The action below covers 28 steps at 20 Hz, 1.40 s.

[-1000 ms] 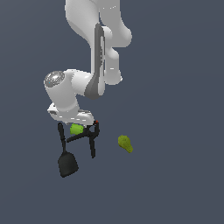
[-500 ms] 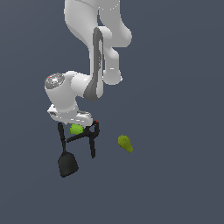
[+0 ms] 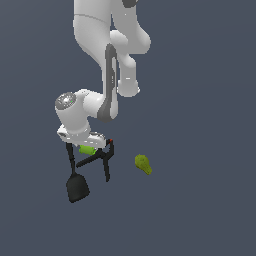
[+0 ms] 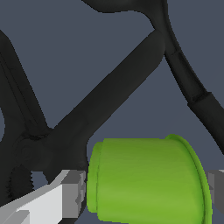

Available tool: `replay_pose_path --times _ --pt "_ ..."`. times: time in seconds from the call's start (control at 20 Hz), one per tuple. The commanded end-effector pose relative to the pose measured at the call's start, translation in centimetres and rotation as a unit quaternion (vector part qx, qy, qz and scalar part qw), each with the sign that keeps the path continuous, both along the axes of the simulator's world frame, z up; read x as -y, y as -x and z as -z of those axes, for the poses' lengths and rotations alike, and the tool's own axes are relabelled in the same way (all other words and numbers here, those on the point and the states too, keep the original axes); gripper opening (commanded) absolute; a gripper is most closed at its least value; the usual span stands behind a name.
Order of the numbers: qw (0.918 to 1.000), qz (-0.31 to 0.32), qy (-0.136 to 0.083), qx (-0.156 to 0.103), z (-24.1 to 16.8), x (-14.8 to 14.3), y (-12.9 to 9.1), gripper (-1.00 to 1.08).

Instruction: Pick up a designated object from a clutter of objects.

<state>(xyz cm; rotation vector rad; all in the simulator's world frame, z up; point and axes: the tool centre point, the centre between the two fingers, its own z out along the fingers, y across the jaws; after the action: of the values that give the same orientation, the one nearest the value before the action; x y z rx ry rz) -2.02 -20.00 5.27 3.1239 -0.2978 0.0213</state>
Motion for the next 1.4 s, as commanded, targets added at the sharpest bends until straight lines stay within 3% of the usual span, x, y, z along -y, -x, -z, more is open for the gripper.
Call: replay_pose_path --times 0.0,0.1,0.15,0.8,1.35 --pt "1.0 -0.001 -0.002 -0.007 1.3 -0.3 0.4 1.0" --pt "1.0 -0.001 -0.002 -0.007 1.4 -0.3 0.4 1.0" --pt "1.0 -0.001 -0.002 -0.007 1.4 -0.3 0.4 -1.0" --pt "1.0 0.0 0.001 0.002 0.3 0.0 0.0 -1.0" --pt "1.0 0.0 0.0 0.001 -3.1 -2.5 1.2 -1.0"
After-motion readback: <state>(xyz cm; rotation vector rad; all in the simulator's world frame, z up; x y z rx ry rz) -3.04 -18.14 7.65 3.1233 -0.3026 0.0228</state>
